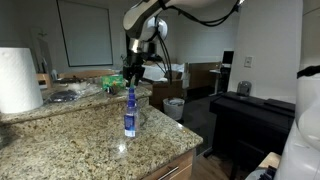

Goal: Pick up the bottles from the counter and throw them in the bin

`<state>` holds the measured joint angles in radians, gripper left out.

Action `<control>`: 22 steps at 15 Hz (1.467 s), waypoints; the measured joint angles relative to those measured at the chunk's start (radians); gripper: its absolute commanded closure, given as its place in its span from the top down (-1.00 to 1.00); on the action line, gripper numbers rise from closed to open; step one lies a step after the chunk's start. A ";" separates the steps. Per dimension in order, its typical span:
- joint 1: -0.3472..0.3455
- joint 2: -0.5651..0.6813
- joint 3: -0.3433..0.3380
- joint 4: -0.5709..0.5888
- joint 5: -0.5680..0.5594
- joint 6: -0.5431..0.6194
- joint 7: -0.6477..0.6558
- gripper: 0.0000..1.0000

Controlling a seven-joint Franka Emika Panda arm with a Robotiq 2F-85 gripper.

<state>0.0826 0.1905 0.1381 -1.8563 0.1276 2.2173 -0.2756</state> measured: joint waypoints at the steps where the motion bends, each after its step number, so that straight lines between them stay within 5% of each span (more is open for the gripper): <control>1: 0.011 0.007 0.007 0.000 -0.003 0.000 0.000 0.96; 9: 0.038 0.059 0.000 -0.001 -0.116 -0.037 0.007 1.00; 10: 0.037 0.063 0.000 -0.001 -0.115 -0.042 0.007 0.50; 22: 0.038 0.083 0.007 -0.001 -0.113 -0.057 0.006 -0.93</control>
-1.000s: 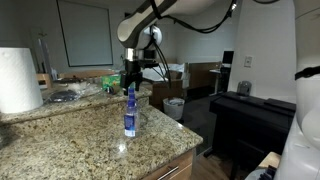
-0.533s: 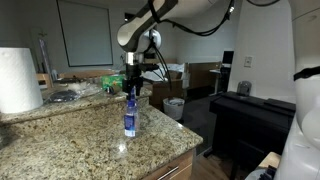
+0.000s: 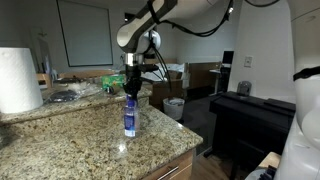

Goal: Pick up the bottles from the counter and throw them in the bin

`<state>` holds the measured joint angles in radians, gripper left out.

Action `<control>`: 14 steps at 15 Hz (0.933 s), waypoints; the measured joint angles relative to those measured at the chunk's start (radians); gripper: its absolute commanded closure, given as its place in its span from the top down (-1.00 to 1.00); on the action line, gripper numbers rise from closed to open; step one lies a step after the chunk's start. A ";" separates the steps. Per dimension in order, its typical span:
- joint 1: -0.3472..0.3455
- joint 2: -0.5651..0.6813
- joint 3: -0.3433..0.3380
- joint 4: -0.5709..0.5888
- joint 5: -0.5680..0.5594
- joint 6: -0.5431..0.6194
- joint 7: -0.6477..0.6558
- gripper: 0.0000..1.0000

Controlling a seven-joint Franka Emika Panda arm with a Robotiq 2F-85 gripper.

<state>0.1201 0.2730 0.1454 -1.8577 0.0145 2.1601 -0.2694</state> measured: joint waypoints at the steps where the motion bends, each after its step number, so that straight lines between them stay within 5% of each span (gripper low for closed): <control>1: 0.000 0.000 0.000 0.000 0.000 0.000 0.000 -0.96; 3: 0.000 0.000 0.000 0.000 0.000 0.000 0.000 -1.00; 5: 0.000 0.000 -0.001 0.000 0.000 0.000 0.000 -0.48; 14: 0.002 0.001 0.000 0.008 -0.001 0.009 0.000 0.62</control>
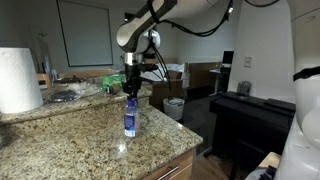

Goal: Pick up the bottles from the counter and throw them in the bin

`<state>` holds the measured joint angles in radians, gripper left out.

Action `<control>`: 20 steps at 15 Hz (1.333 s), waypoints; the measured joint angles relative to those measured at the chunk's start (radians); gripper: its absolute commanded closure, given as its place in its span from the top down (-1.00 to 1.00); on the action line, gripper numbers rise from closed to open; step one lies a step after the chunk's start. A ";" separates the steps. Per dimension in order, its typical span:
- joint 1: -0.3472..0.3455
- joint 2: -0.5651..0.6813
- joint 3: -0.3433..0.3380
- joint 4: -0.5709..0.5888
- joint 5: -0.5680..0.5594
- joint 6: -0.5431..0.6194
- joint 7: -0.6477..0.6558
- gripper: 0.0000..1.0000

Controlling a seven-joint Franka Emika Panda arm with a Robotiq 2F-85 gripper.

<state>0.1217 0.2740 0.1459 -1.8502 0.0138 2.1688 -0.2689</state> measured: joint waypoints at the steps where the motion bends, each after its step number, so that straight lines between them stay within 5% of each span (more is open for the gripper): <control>1: 0.001 0.001 0.001 0.001 0.000 0.005 0.000 0.73; 3: 0.003 0.006 0.005 0.002 0.000 0.014 0.003 -0.04; 4: 0.003 0.009 0.006 0.002 0.000 0.020 0.003 -0.05; 10: 0.004 0.017 0.004 0.002 0.000 0.052 0.004 -0.83; 16: 0.003 0.016 -0.003 0.004 0.000 0.068 0.004 -0.82; 20: -0.007 -0.004 -0.030 0.004 -0.003 0.044 0.004 -1.00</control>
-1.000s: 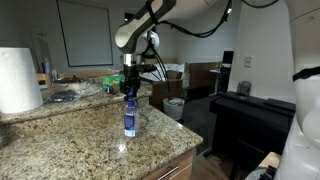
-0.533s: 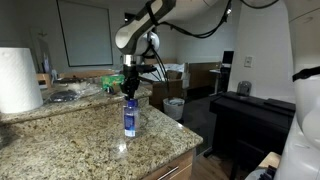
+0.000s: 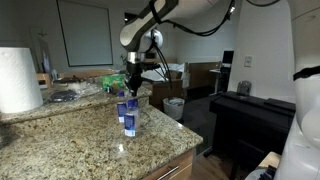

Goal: Pick up the bottles from the counter and throw them in the bin

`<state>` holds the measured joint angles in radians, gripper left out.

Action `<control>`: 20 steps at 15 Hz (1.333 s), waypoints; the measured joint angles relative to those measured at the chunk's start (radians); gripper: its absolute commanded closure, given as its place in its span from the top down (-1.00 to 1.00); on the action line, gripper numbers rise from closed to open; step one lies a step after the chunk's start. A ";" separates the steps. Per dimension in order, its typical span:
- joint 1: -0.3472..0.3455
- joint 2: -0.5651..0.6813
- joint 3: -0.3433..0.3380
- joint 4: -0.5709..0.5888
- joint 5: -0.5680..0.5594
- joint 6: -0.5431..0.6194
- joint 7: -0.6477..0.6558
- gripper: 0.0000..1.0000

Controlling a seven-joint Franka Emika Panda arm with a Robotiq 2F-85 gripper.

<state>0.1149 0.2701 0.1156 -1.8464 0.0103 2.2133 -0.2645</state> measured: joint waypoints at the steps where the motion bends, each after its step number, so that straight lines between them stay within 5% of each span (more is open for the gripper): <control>1: -0.008 -0.012 -0.009 0.000 0.000 -0.023 0.000 -0.98; 2: -0.017 -0.025 -0.019 0.000 -0.003 -0.047 0.000 -0.97; 3: -0.025 -0.037 -0.029 0.000 -0.004 -0.071 -0.001 -0.47; 5: -0.044 -0.057 -0.040 0.000 -0.004 -0.108 -0.009 -0.43; 16: -0.029 -0.194 0.030 -0.026 0.082 -0.220 -0.171 0.95; 20: 0.006 -0.237 0.039 -0.093 0.082 -0.153 -0.164 1.00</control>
<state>0.1210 0.0330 0.1547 -1.9392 0.0923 2.0599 -0.4288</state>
